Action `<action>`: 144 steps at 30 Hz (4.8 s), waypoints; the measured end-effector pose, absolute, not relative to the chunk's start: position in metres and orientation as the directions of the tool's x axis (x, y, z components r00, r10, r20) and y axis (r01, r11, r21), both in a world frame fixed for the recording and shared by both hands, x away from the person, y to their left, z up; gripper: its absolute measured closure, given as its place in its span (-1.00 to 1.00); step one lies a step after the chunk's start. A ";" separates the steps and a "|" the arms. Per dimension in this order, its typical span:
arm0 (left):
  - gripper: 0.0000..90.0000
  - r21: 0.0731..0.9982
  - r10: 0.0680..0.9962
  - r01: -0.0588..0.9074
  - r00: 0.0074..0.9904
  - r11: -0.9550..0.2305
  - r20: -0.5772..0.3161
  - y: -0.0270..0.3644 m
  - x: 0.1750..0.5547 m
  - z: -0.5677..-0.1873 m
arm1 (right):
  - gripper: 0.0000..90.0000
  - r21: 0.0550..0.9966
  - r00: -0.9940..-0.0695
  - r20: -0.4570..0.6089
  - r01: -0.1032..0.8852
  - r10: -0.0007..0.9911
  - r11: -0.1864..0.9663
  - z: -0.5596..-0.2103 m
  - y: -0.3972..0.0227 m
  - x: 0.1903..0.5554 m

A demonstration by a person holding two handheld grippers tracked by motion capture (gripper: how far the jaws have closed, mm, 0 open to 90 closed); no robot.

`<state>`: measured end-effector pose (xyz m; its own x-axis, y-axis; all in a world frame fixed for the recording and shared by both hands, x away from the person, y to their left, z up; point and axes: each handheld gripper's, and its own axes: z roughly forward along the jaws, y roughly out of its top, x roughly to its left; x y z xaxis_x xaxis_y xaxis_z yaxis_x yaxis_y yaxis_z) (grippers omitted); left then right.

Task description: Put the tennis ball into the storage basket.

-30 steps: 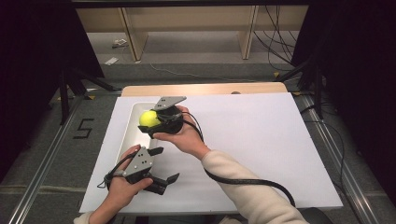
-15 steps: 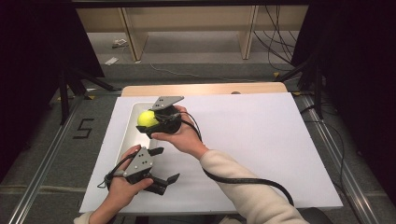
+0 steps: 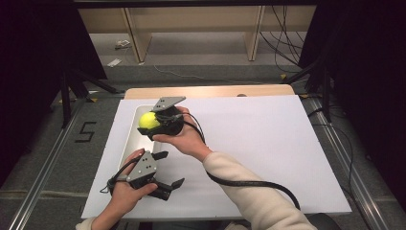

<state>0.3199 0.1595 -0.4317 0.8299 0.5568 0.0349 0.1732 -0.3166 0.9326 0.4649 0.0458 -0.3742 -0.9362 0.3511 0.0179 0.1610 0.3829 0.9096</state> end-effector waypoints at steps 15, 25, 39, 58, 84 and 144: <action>-0.99 0.933 0.556 0.173 0.831 -0.317 0.035 0.160 0.320 -0.431 | -0.41 0.903 -0.940 0.022 0.165 0.342 0.397 -0.377 0.053 0.468; -0.99 0.932 0.555 0.173 0.831 -0.318 0.035 0.160 0.320 -0.432 | -0.41 0.902 -0.940 0.025 0.168 0.339 0.399 -0.379 0.055 0.469; -0.99 0.932 0.552 0.173 0.833 -0.317 0.033 0.159 0.319 -0.432 | -0.41 0.896 -0.943 0.029 0.172 0.333 0.408 -0.379 0.059 0.469; -0.99 0.932 0.548 0.171 0.836 -0.318 0.034 0.158 0.319 -0.432 | -0.41 0.891 -0.943 0.031 0.176 0.332 0.417 -0.383 0.065 0.471; -0.99 0.930 0.545 0.171 0.838 -0.325 0.036 0.158 0.319 -0.432 | -0.41 0.880 -0.943 0.034 0.186 0.332 0.438 -0.387 0.070 0.475; -0.99 0.928 0.533 0.166 0.845 -0.332 0.039 0.156 0.317 -0.432 | -0.41 0.852 -0.946 0.044 0.203 0.321 0.482 -0.398 0.085 0.488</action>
